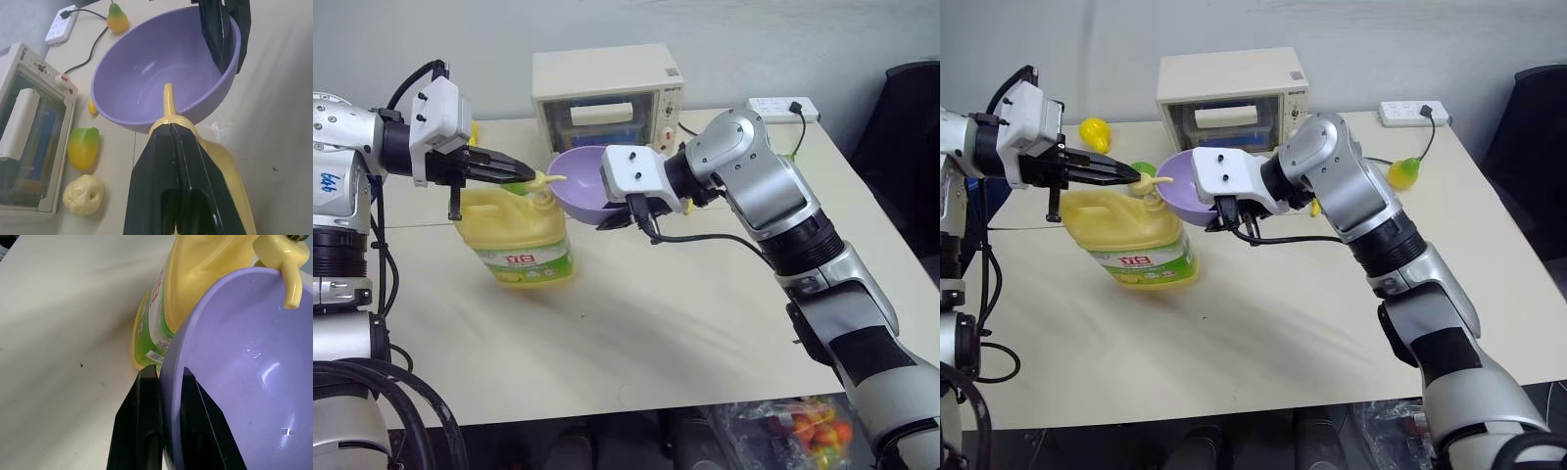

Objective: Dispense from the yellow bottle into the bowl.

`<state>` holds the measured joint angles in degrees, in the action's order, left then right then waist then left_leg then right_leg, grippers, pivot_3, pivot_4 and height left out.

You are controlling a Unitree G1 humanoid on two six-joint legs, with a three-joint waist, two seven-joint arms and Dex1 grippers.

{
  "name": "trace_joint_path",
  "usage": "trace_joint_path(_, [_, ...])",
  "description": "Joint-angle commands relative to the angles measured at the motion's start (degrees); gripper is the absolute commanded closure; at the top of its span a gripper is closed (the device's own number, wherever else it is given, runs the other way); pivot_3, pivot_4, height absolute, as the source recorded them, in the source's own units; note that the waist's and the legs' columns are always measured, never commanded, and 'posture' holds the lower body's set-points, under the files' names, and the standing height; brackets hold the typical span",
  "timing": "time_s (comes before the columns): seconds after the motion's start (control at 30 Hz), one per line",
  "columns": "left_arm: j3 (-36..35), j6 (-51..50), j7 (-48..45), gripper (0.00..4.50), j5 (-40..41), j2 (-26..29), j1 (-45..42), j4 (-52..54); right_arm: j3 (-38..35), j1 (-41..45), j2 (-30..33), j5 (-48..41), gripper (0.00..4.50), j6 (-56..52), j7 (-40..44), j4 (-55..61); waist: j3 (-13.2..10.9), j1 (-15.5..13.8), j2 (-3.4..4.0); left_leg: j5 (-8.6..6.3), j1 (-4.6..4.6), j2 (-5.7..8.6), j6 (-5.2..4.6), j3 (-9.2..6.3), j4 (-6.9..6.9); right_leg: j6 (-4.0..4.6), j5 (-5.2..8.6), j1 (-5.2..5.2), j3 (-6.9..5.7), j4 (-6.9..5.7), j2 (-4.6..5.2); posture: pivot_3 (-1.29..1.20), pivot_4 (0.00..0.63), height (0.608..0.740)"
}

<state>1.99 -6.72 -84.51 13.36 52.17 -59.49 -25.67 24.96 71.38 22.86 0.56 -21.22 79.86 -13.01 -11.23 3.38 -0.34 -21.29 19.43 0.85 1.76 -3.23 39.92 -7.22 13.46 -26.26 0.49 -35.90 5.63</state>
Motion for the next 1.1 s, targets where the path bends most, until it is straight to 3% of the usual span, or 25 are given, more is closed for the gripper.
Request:
trace_joint_path(0.03, [6.95, -1.43, -1.54, 4.47, -6.24, -1.01, 4.1, -3.06, -0.9, 0.92, -0.36, -0.96, 4.5, 1.71, -0.1, 2.91, 0.01, -0.01, 0.0, 0.0, -0.01, 0.0, 0.0, 0.0, 0.0, 0.0, 0.0, 0.01, 0.0, 0.0, 0.0, 0.0, 0.15, 0.74])
trace_joint_path(1.1, [8.01, -2.12, -2.15, 4.47, -6.16, -0.79, 6.0, -1.83, 0.84, -1.35, -0.49, 2.41, 4.5, 6.66, -1.44, -0.77, 0.42, -0.02, 0.41, -0.1, -0.92, -0.05, -0.18, 0.03, -0.53, 0.06, 0.04, 0.81, 0.0, 0.37, -0.06, 0.0, 0.15, 0.74])
